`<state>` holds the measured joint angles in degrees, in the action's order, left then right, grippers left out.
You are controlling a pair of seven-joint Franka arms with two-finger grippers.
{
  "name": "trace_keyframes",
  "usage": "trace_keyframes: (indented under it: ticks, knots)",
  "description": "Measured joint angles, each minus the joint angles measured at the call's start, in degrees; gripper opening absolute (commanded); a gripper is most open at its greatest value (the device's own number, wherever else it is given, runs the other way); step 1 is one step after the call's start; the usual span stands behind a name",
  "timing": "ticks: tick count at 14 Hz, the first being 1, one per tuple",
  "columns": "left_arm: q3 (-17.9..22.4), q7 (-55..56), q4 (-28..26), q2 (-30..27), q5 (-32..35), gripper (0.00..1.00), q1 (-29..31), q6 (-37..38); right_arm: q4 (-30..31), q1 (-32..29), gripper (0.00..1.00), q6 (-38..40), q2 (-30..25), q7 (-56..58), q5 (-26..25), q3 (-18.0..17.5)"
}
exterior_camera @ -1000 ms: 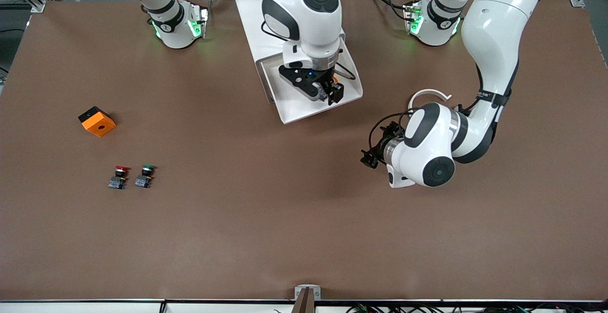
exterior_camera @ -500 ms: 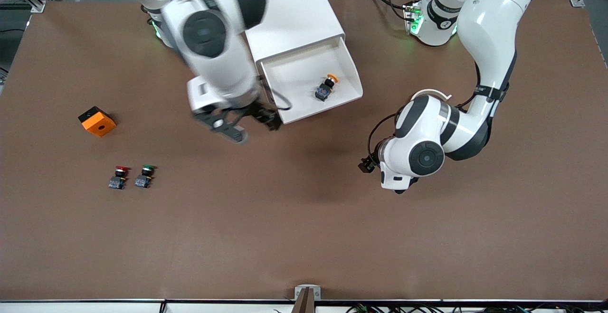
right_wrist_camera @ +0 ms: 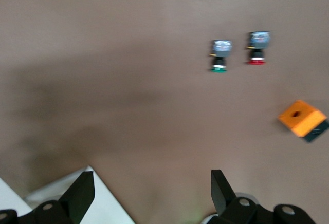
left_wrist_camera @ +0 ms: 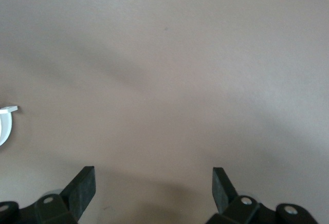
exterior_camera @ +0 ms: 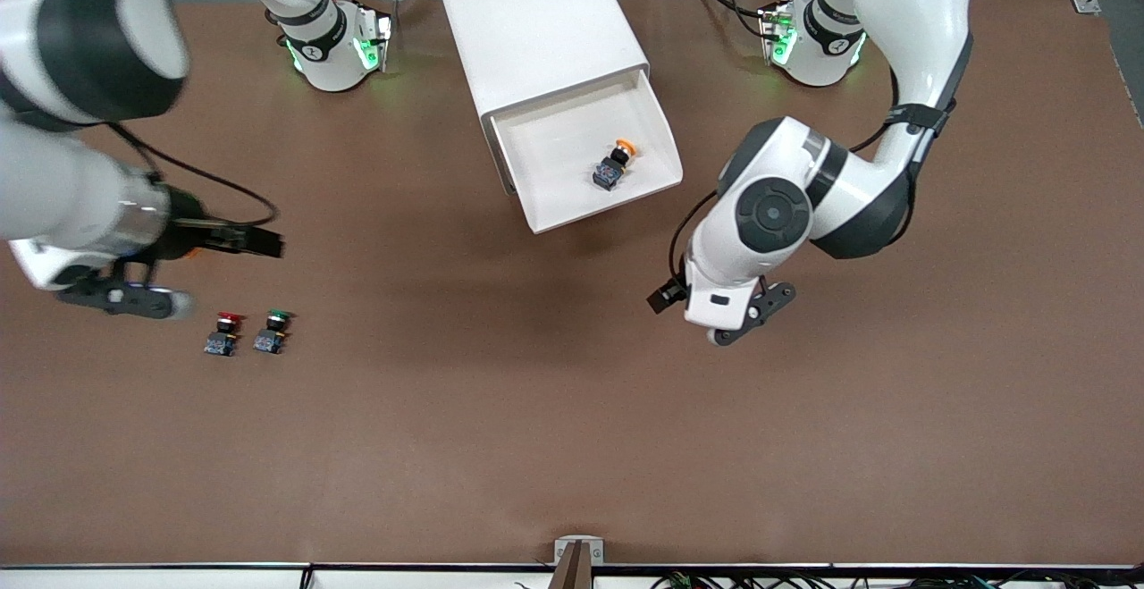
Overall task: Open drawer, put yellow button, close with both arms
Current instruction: 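Withdraw the right gripper while the left gripper presses the drawer front, then push the drawer shut into the cabinet with the left gripper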
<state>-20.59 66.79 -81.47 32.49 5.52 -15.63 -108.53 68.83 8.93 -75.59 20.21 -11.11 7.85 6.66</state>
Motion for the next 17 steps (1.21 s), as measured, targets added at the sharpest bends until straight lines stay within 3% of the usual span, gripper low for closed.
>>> trace_keyframes:
  ticks: [4,6,10,13,17]
  knots:
    - [-0.1,0.3,-1.6,-0.1,0.8,1.0,-5.5,-0.8,0.0,-12.4,1.0,5.4,-1.7,16.3,-2.8,0.1]
    - [-0.2,0.4,-2.2,-0.4,0.8,1.0,-7.2,-1.0,0.0,-15.4,1.0,6.1,-2.4,20.1,-6.0,0.0]
    - [-3.3,1.1,-4.3,-1.8,0.6,1.0,-7.8,-1.0,-1.5,-14.4,1.0,5.9,-2.8,20.5,-10.3,-1.0]
    - [-5.3,4.1,-5.3,-2.1,-0.7,1.0,-7.9,-1.0,-4.2,-13.0,1.0,6.0,-4.5,18.3,-10.2,-1.6]
    - [-8.1,6.9,-8.3,-2.1,-1.4,1.0,-7.9,-1.0,-2.7,-9.3,1.0,5.2,-9.0,9.6,-9.9,-2.0]
